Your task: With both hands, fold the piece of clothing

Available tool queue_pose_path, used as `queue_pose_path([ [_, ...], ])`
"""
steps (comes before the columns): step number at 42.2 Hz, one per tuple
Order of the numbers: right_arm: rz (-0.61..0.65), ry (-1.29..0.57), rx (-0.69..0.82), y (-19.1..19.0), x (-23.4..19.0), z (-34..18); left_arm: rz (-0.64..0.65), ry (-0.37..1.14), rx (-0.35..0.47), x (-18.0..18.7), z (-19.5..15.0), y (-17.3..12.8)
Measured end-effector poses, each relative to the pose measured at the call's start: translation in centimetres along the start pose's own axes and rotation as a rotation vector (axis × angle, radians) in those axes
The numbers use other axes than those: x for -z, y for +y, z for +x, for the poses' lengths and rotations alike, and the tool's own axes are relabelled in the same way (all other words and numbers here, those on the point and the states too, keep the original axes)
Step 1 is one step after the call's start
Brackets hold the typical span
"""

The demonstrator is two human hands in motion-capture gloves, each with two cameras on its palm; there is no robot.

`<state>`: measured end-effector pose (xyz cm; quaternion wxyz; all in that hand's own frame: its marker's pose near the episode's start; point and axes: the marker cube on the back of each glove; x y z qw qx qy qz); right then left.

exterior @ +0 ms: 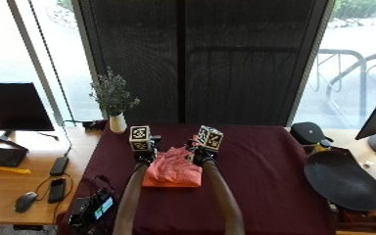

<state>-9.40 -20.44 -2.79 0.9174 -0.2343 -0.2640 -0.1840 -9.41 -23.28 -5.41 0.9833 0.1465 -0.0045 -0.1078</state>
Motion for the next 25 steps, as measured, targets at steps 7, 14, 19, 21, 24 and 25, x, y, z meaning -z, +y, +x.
queue_pose_path([
  [7, 0.395, 0.486, -0.330, 3.9, 5.9, 4.0, -0.098, 0.016, -0.033, 0.6, 3.5, 2.8],
  [14, 0.606, 0.646, -0.430, 5.6, 6.8, 6.2, -0.120, -0.070, -0.021, 0.1, 5.6, 4.5],
  [19, 0.630, 0.638, -0.454, 5.6, 6.4, 8.3, -0.105, -0.074, -0.036, 0.3, 6.9, 5.1],
  [21, 0.623, 0.622, -0.461, 5.3, 6.5, 9.1, -0.166, -0.077, -0.038, 0.0, 7.0, 5.5],
  [24, 0.622, 0.609, -0.466, 5.2, 6.7, 9.5, -0.224, -0.037, -0.073, -1.2, 7.5, 5.3],
  [25, 0.623, 0.607, -0.466, 5.2, 6.7, 9.5, -0.220, -0.025, -0.082, -1.7, 7.6, 5.0],
])
